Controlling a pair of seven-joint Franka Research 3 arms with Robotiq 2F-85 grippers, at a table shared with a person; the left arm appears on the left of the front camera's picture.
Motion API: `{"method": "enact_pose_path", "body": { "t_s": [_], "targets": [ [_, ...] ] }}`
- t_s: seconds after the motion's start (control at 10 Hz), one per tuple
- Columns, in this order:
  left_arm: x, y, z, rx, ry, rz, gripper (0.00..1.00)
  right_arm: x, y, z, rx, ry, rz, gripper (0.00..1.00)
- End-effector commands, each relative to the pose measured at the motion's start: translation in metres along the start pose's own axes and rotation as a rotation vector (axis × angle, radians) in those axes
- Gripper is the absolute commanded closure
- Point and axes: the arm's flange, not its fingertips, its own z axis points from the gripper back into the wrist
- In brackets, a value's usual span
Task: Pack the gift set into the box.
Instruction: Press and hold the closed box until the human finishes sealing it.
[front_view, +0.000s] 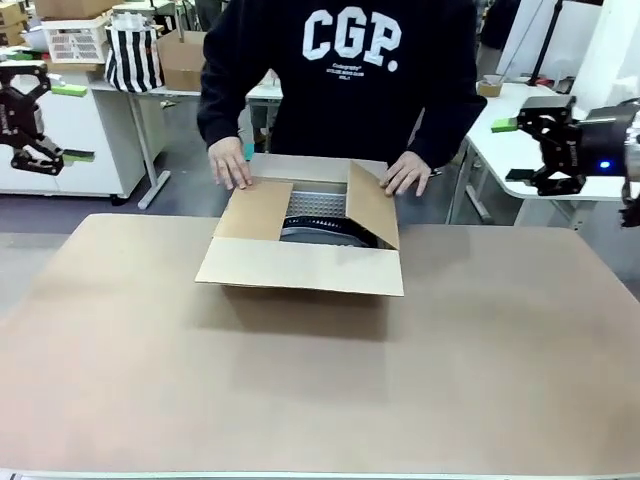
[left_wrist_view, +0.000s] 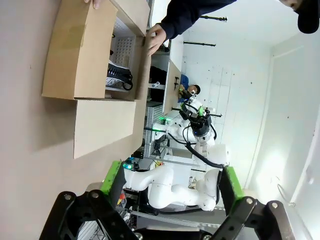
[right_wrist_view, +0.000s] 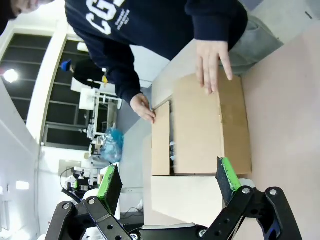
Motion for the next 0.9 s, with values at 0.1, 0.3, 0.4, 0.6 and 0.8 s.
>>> {"method": "enact_pose_path", "body": {
  "t_s": [0.1,0.3,0.4,0.6,0.8],
  "targets": [
    [-0.0027,0.0008,-0.0015,-0.004,-0.012,-0.006,0.0,0.0035,0.0126,0.0078,-0.002,0.008,-0.009,0.0],
    [-0.0027,0.0008,-0.0015,-0.004,-0.012,-0.006,0.0,0.0035,0.0126,0.0078,-0.002,0.008,-0.009,0.0],
    [-0.0027,0.0008,-0.0015,-0.004,-0.012,-0.006,0.0,0.0035,0.0126,0.0078,-0.002,0.008,-0.009,0.0],
    [-0.0027,0.0008,-0.0015,-0.004,-0.012,-0.006,0.0,0.0035,0.0126,0.0078,-0.002,0.008,-0.009,0.0],
    [-0.0027,0.0008,-0.0015,-0.004,-0.012,-0.006,0.0,0.0035,0.0126,0.0078,-0.002,0.008,-0.009,0.0]
  ]
}}
